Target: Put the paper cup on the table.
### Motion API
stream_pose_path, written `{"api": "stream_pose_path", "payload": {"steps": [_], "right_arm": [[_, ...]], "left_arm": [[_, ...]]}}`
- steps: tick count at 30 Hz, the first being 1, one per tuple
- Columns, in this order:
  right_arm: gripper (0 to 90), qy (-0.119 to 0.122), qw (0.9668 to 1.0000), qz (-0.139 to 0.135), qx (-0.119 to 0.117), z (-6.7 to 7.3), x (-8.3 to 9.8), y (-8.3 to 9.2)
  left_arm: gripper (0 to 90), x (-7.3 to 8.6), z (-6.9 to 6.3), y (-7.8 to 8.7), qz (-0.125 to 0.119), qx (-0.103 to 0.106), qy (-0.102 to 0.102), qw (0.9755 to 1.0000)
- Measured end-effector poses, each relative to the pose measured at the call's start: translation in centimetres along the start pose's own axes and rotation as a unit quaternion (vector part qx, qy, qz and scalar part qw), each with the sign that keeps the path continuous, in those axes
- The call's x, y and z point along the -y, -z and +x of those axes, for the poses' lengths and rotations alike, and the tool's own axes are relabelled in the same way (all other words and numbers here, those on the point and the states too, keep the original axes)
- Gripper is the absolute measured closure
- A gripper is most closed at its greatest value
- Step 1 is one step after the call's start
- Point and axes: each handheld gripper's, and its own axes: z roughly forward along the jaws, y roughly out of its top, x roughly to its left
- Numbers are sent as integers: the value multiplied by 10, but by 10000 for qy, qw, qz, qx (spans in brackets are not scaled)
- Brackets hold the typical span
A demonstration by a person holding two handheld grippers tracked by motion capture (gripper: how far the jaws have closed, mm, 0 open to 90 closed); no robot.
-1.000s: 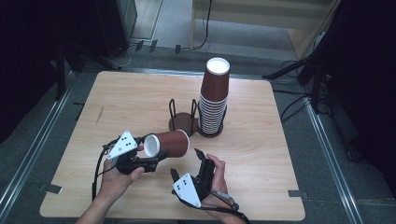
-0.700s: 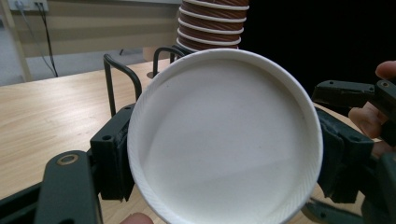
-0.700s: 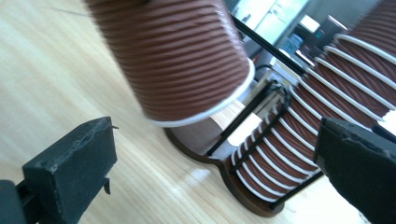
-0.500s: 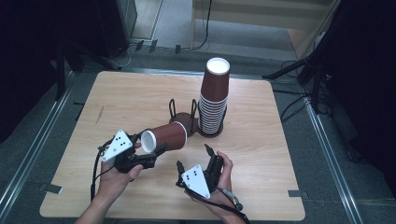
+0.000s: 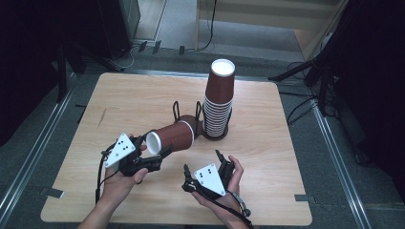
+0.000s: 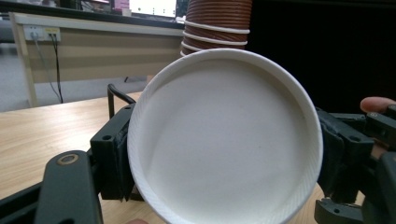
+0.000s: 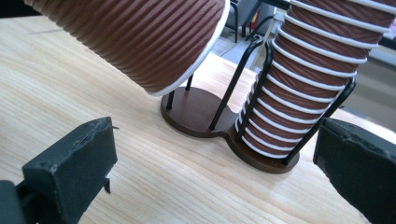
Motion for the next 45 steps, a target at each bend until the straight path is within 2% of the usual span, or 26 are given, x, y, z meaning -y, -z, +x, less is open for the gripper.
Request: {"api": "stream_pose_path", "payload": {"steps": [2, 8, 10, 11, 15, 17, 19, 23, 26, 28, 30, 33, 34, 35, 38, 40, 42, 45], "right_arm": [[0, -58, 10000, 16, 61, -2, 0, 0], [0, -693, 9975, 99, 40, -14, -2, 2], [0, -783, 9969, 101, 32, -15, -3, 3], [0, -924, 9956, 106, -66, -18, -3, 4], [7, -1121, 9935, 95, -152, -23, -4, 7], [75, -1240, 9920, 63, -236, -25, -4, 8], [85, -1387, 9896, 211, -316, -27, -4, 6], [103, -1915, 9802, 233, -440, -32, -4, 7], [71, -2356, 9704, 273, -454, -34, -5, 7], [50, -2477, 9673, 305, -445, -34, -6, 7], [25, -2514, 9666, 309, -388, -33, -9, 7], [13, -2837, 9581, 213, -338, -33, -11, 7], [13, -2837, 9581, 213, -338, -33, -11, 7], [7, -3021, 9525, 179, -329, -32, -11, 6], [8, -3223, 9457, 153, -393, -30, -10, 5], [24, -3258, 9439, 95, -528, -28, -9, 4], [41, -3263, 9441, 34, -481, -27, -9, 4], [83, -3470, 9369, -13, -420, -29, -8, 5]], "left_arm": [[226, 0, -1, -1, -52, 29, 27, 10000], [226, -1, -3, -4, -108, 56, -32, 9999], [226, -1, -3, -5, -109, 57, -21, 9999], [227, -1, -3, -6, -143, 79, 9, 9999], [227, 0, -5, -10, -216, 127, 23, 9997], [227, 1, -6, -12, -231, 123, 28, 9997], [227, 2, -7, -13, -247, 128, 26, 9996], [227, 2, -7, -15, -284, 132, 26, 9995], [227, 1, -8, -16, -360, 145, 24, 9992], [227, 0, -8, -17, -411, 148, 20, 9990], [227, 0, -8, -18, -440, 154, 19, 9989], [227, 1, -8, -18, -438, 148, -5, 9989], [227, 1, -8, -18, -438, 148, -5, 9989], [227, 2, -9, -19, -420, 147, 11, 9990], [227, 4, -9, -20, -418, 151, 5, 9990], [227, 5, -10, -21, -427, 148, 16, 9990], [227, 7, -10, -21, -430, 140, 16, 9990], [227, 8, -11, -22, -419, 144, 28, 9990]]}}
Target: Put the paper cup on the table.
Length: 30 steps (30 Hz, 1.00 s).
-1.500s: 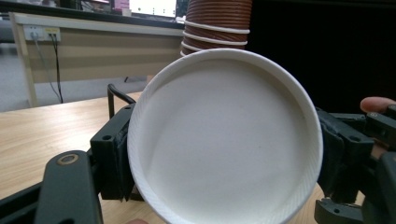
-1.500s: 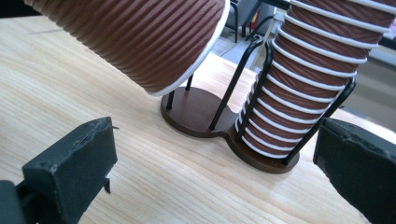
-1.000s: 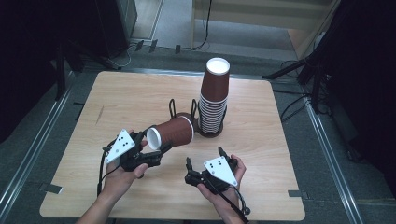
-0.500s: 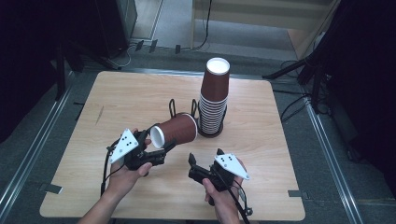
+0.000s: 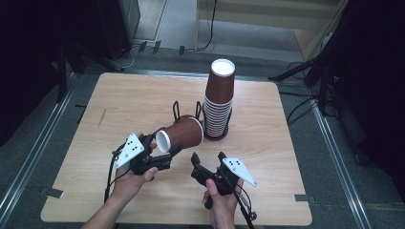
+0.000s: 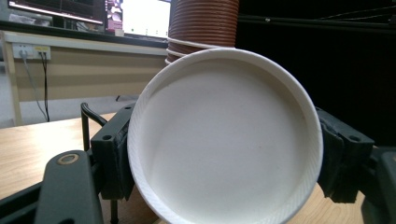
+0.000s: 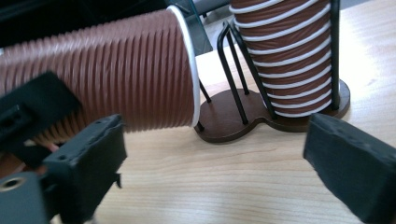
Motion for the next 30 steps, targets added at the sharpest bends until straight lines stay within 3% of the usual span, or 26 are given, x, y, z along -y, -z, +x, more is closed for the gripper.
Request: {"api": "stream_pose_path", "payload": {"steps": [3, 6, 11, 16, 19, 22, 24, 25, 26, 30], "right_arm": [[98, -307, 9995, 29, -90, -2, -1, 1], [97, -605, 9968, 66, -527, -4, 0, 1], [89, -805, 9950, 47, -592, -2, 1, -1], [128, -1108, 9933, -18, -324, -3, 0, -3], [128, -1485, 9882, 53, -376, -6, -1, -3], [128, -1928, 9795, 95, -570, -8, -2, -2], [122, -2129, 9748, 121, -653, -8, -3, -1], [122, -2129, 9748, 121, -653, -8, -3, -1], [101, -2272, 9712, 91, -713, -7, -5, 1], [69, -2600, 9623, 62, -800, -7, -8, 1]], "left_arm": [[227, 1, -1, -1, 10, -1, 13, 10000], [226, 2, -3, -2, 36, 19, -11, 10000], [227, 4, -6, -3, -19, 52, 8, 10000], [227, 6, -7, -4, -47, 63, 1, 10000], [227, 6, -8, -4, -90, 101, 3, 9999], [226, 7, -10, -5, -113, 138, 20, 9998], [227, 8, -12, -6, -117, 159, 22, 9998], [227, 8, -12, -6, -117, 159, 22, 9998], [227, 9, -13, -7, -114, 185, 2, 9998], [227, 11, -17, -8, -104, 232, 1, 9997]]}}
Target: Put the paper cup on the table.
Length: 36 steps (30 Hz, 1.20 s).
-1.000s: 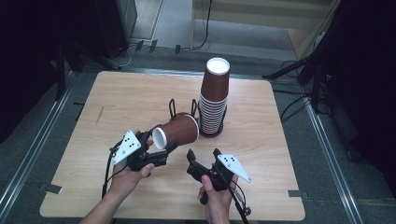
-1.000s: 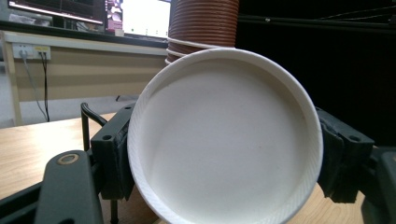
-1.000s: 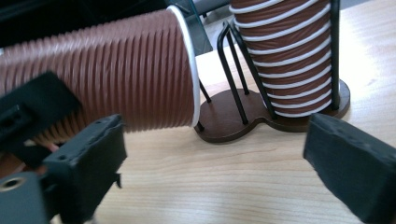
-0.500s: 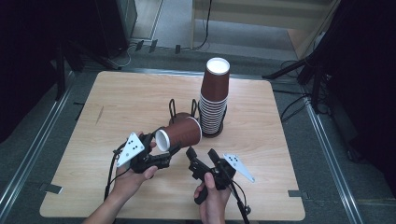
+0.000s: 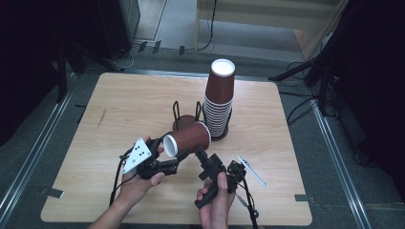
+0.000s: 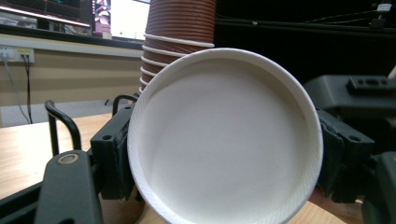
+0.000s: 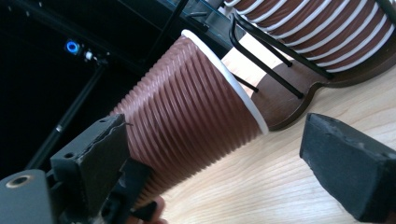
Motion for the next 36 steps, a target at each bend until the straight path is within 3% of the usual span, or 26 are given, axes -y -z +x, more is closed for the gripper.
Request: {"api": "stream_pose_path", "payload": {"steps": [2, 5, 8, 9, 10, 13, 14, 15, 17, 20, 21, 22, 24, 28, 31, 36], "right_arm": [[58, -81, 10000, 11, -34, 0, -1, 0], [16, -566, 9984, 50, -54, -2, -3, 0], [0, -1114, 9937, 110, 35, -5, -4, 1], [0, -1114, 9937, 110, 35, -5, -4, 1], [0, -1380, 9903, 121, 59, -5, -4, 3], [0, -1731, 9847, 174, -35, -4, -5, 3], [0, -1842, 9827, 169, 45, -3, -5, 4], [0, -2025, 9790, 206, 80, -3, -5, 4], [0, -2316, 9723, 299, -116, -4, -6, 3], [0, -2514, 9675, 256, -75, -6, -9, 1], [0, -2514, 9675, 256, -75, -6, -9, 1], [0, -2647, 9639, 287, -29, -9, -10, -2], [0, -2765, 9605, 322, -30, -12, -10, -6], [0, -2882, 9570, 327, -24, -16, -9, -10], [0, -3073, 9508, 397, -64, -19, -8, -17], [0, -3163, 9477, 407, -153, -22, -7, -24]], "left_arm": [[226, 1, -1, 0, 0, 14, -16, 10000], [226, 3, -3, -2, 6, 48, -59, 10000], [227, 5, -5, -3, 22, 66, -96, 9999], [226, 5, -5, -3, 22, 66, -96, 9999], [227, 7, -7, -4, 7, 86, -105, 9999], [226, 9, -11, -6, 31, 122, -196, 9997], [226, 10, -12, -6, 18, 130, -194, 9997], [227, 11, -13, -7, 26, 162, -199, 9997], [227, 12, -15, -7, 70, 237, -176, 9995], [227, 14, -19, -9, 70, 253, -186, 9995], [227, 14, -19, -9, 70, 253, -186, 9995], [227, 15, -21, -9, 56, 273, -241, 9993], [227, 16, -23, -10, 42, 278, -285, 9992], [227, 17, -24, -10, 43, 266, -356, 9990], [227, 18, -26, -10, 58, 314, -354, 9989], [227, 18, -29, -10, 32, 344, -483, 9982]]}}
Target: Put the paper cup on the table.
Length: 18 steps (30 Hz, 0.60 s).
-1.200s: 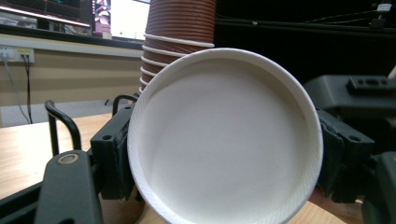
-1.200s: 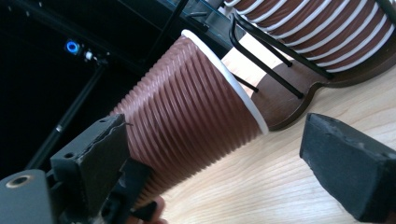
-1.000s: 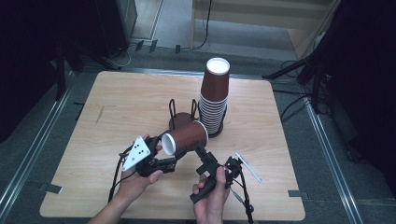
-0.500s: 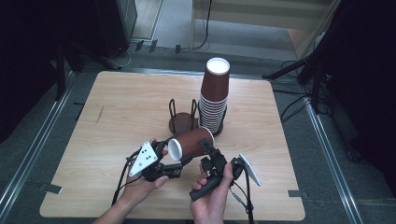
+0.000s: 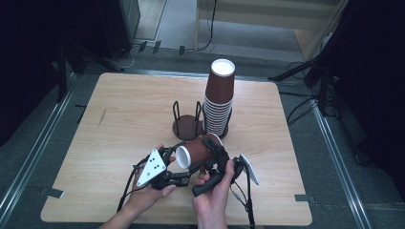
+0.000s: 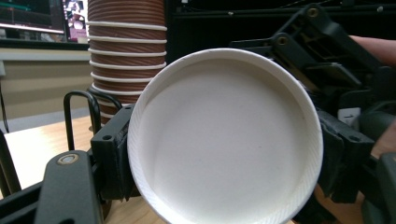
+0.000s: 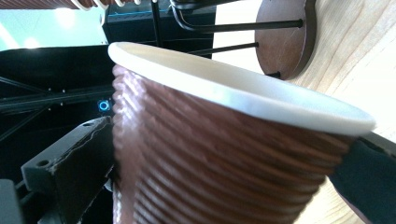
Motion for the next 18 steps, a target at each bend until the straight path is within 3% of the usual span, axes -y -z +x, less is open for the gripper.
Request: {"api": "stream_pose_path", "payload": {"steps": [6, 12, 16, 18], "right_arm": [[49, -146, 9995, 213, -180, -6, -4, -3], [77, -157, 9992, 202, -313, -10, -5, -2], [86, -69, 9991, 110, -395, -9, -6, -1], [88, 12, 9992, -29, -394, -7, -6, 1]], "left_arm": [[226, 0, 1, 1, 85, -25, -3, 10000], [225, 0, 0, 1, 119, 2, 1, 9999], [218, -3, 0, 6, 219, -4, 368, 9991], [100, -4, 0, 6, 219, -71, 486, 9985]]}}
